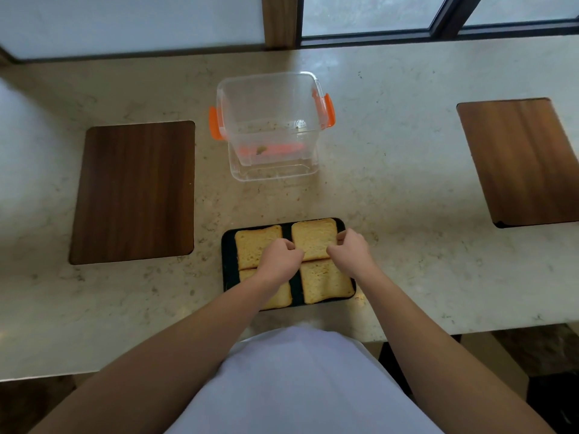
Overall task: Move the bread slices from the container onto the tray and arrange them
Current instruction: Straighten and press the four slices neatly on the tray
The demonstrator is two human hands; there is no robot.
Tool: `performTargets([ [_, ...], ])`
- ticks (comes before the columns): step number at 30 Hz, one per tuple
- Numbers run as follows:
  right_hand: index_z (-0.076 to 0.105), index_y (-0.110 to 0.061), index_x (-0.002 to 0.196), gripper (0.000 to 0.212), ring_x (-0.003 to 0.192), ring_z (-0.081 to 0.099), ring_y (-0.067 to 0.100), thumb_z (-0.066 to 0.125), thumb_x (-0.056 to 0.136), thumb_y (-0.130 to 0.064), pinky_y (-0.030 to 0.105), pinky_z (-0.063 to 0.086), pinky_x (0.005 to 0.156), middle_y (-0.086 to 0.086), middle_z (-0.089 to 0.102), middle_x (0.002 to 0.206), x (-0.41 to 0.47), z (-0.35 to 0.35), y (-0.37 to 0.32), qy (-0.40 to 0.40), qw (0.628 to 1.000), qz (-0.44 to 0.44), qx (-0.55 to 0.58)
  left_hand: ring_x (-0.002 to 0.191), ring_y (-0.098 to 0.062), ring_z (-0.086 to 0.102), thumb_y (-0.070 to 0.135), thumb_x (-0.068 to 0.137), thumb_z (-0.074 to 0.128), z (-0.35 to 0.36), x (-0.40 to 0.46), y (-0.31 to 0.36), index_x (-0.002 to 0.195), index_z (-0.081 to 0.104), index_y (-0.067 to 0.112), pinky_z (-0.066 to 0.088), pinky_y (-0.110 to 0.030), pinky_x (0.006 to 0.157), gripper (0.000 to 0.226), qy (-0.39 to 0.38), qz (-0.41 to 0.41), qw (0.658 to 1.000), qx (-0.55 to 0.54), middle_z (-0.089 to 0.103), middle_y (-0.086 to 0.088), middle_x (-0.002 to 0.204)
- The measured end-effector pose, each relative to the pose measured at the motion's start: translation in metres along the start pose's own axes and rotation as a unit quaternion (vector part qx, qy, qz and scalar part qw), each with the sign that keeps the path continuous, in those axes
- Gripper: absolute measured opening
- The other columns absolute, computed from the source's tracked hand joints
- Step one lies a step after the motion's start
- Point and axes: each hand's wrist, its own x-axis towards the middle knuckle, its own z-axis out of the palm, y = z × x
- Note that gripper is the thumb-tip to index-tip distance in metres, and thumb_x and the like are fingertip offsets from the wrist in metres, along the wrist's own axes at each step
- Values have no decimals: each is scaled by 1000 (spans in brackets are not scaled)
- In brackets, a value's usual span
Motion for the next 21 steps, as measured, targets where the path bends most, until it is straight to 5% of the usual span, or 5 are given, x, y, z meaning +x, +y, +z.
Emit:
performTargets([
  [6,51,-6,136,52,112,56,24,57,86,-20,39,51,91,11,55,132,-6,-3,7,-3,1000,-6,27,104,-17,59,25,92,55,-1,-4,1,128,62,9,46,-32,80,40,-15,-4,1000,1,66,-6,119],
  [11,51,-7,136,54,93,56,16,56,85,-24,31,49,72,10,55,129,-27,-2,25,2,1000,-9,20,86,-20,64,32,83,56,3,-11,-10,81,49,27,52,-36,81,8,-47,-26,998,-35,61,-3,91],
  [15,53,-8,129,48,101,56,24,54,84,-24,41,52,84,9,50,124,-45,1,36,-9,1000,6,-6,83,-22,65,31,80,58,9,-19,-20,76,48,28,56,-44,87,11,-72,-64,993,-65,58,-2,81],
  [18,52,-6,129,44,106,55,28,50,90,-25,47,51,92,12,48,126,-53,6,37,-21,999,13,-33,66,-16,52,23,80,59,10,-26,-24,82,53,17,49,-32,67,8,-99,-101,985,-102,50,-1,72],
  [21,50,-4,129,43,110,52,31,47,91,-24,49,49,95,15,46,127,-57,8,33,-28,998,22,-44,79,-15,64,20,82,61,9,-27,-27,106,58,6,57,-29,72,28,-107,-127,979,-122,63,-7,92],
])
